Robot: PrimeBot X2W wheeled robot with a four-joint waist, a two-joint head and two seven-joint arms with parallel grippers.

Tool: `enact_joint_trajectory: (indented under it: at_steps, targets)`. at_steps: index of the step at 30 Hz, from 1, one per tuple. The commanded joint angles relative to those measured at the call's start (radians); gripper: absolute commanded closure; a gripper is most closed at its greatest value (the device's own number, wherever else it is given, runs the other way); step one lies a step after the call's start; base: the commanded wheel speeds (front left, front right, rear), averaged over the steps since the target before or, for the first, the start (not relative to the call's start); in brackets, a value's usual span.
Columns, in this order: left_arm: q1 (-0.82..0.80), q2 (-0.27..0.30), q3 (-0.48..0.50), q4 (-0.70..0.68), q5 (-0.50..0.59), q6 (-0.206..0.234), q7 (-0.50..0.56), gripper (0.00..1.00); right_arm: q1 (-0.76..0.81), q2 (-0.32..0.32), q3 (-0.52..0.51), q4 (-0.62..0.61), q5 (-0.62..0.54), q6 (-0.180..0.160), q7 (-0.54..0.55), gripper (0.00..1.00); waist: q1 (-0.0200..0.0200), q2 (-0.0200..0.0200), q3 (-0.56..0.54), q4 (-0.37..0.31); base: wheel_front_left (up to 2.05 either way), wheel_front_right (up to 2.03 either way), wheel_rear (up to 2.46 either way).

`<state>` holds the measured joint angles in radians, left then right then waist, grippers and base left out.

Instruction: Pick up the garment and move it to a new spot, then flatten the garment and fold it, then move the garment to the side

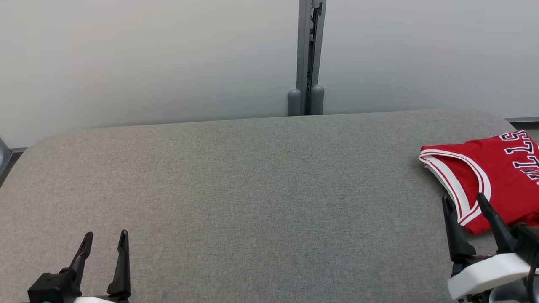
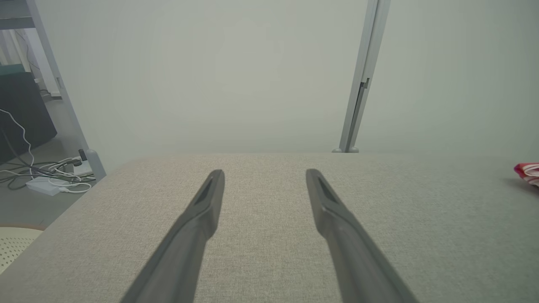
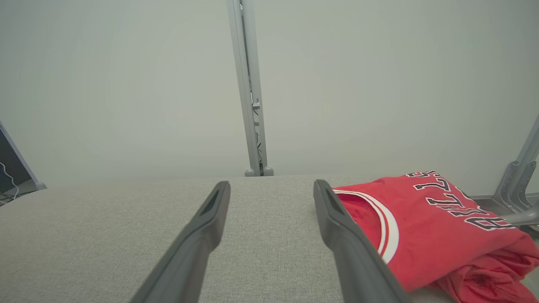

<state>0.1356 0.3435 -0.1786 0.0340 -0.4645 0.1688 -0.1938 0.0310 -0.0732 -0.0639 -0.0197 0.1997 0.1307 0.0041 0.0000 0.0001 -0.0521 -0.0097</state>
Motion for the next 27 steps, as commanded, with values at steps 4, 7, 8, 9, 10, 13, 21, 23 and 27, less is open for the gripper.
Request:
enact_joint_trajectory:
  at_steps: [4, 7, 8, 9, 10, 13, 21, 23, 27]
  targets:
    - [-0.001, 0.011, 0.0, -0.006, -0.007, 0.007, 0.006, 0.0, 0.013, 0.0, -0.007, -0.008, 0.0, 0.0, 0.003, 0.0, 0.0, -0.0001, 0.001, 0.002, 0.0, 0.0, 0.0]
    - [-0.001, 0.013, -0.001, -0.006, -0.011, 0.005, 0.007, 0.0, 0.012, 0.001, -0.006, -0.009, -0.001, 0.0, 0.004, 0.0, 0.0, -0.0001, 0.003, 0.002, 0.0, 0.0, 0.0]
    - [-0.002, 0.013, -0.002, -0.006, -0.012, 0.004, 0.008, 0.0, 0.012, 0.002, -0.007, -0.01, -0.002, 0.0, 0.003, 0.0, 0.0, -0.0001, 0.003, 0.002, 0.0, 0.0, 0.0]
    - [-0.003, 0.013, -0.003, -0.005, -0.012, 0.004, 0.009, 0.0, 0.012, 0.002, -0.007, -0.009, -0.002, 0.0, 0.003, 0.0, 0.0, -0.0001, 0.003, 0.002, 0.0, 0.0, 0.0]
    - [-0.003, 0.013, -0.003, -0.005, -0.012, 0.004, 0.01, 0.0, 0.011, 0.003, -0.008, -0.009, -0.002, 0.0, 0.002, 0.0, 0.0, -0.0001, 0.004, 0.002, 0.0, 0.0, 0.0]
    - [-0.004, 0.015, -0.002, -0.005, -0.015, 0.006, 0.009, 0.0, 0.011, 0.004, -0.009, -0.009, -0.002, 0.0, 0.003, 0.0, 0.0, -0.0001, 0.005, 0.0, 0.0, 0.0, 0.0]
    - [-0.011, 0.017, -0.004, -0.006, -0.018, 0.007, 0.0, 0.0, 0.011, 0.007, -0.01, -0.009, 0.0, 0.0, 0.002, 0.0, 0.0, -0.0001, 0.014, -0.002, 0.0, 0.0, 0.0]
    - [-0.013, 0.017, -0.005, -0.005, -0.018, 0.007, 0.0, 0.0, 0.012, 0.007, -0.011, -0.009, 0.001, 0.0, 0.003, 0.0, 0.0, -0.0001, 0.015, -0.002, 0.0, 0.0, 0.0]
    - [-0.015, 0.017, -0.006, -0.001, -0.018, 0.008, -0.002, 0.0, 0.015, 0.008, -0.013, -0.01, 0.003, 0.0, 0.003, 0.0, 0.0, -0.0001, 0.015, -0.003, 0.0, 0.0, 0.0]
